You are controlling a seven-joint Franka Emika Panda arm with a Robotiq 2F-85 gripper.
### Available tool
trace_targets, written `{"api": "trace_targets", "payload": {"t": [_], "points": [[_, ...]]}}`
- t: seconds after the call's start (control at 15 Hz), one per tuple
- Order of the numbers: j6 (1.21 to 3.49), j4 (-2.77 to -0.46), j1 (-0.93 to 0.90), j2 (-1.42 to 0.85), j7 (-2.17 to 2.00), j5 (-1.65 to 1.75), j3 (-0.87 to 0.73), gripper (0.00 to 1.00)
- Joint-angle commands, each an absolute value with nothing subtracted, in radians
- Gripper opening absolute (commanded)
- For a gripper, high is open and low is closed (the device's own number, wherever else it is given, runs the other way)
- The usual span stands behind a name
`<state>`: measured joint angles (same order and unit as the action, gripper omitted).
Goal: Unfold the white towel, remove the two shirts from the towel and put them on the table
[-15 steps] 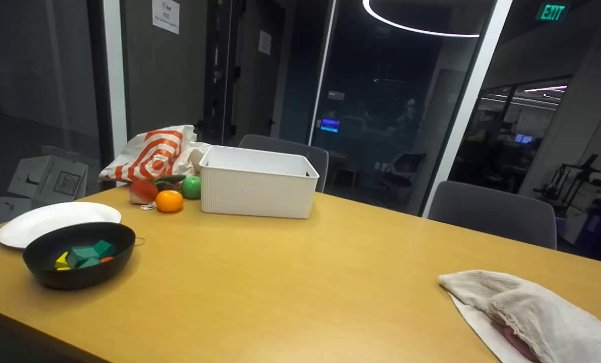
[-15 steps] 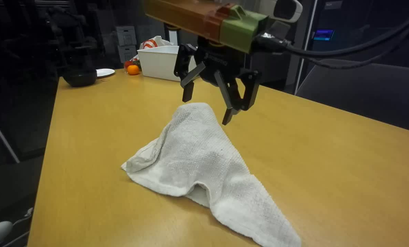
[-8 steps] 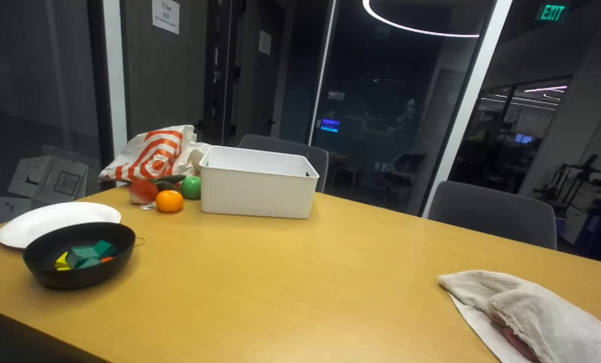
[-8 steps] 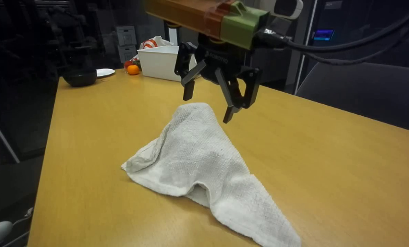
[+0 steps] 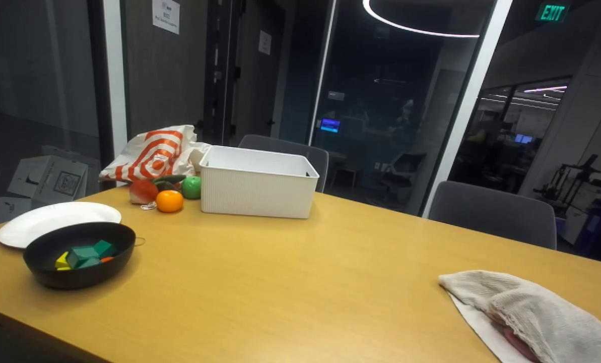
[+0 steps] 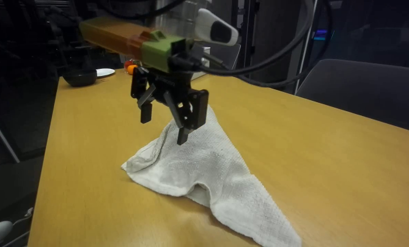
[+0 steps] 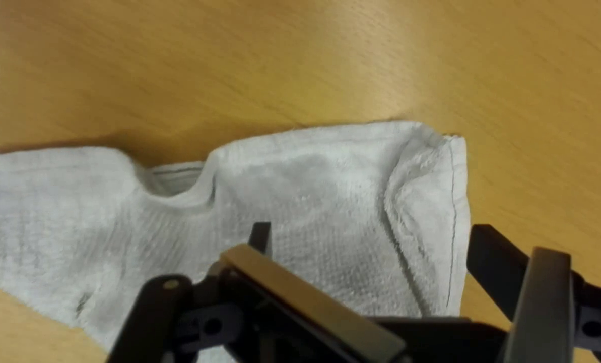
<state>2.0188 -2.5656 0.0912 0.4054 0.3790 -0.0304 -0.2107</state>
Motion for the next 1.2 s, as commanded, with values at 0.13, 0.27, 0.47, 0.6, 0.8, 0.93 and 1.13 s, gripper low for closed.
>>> {"api": "trace_targets", "payload": {"t": [0.13, 0.27, 0.47, 0.6, 0.8, 0.93, 1.13], "points": [[2.369, -2.841, 0.097, 0.507, 0.164, 0.117, -0.052, 1.0], [2.442, -2.786, 0.118, 0.418, 0.061, 0.219, 0.008, 1.0], [2.47, -2.78, 0.136, 0.395, -0.077, 0.316, 0.053, 1.0], [2.454, -2.778, 0.126, 0.378, -0.124, 0.316, 0.057, 1.0], [2.429, -2.778, 0.111, 0.335, -0.145, 0.28, 0.045, 1.0], [2.425, -2.779, 0.102, 0.305, -0.147, 0.259, 0.04, 1.0], [2.434, -2.779, 0.109, 0.256, -0.174, 0.27, 0.038, 1.0]]}}
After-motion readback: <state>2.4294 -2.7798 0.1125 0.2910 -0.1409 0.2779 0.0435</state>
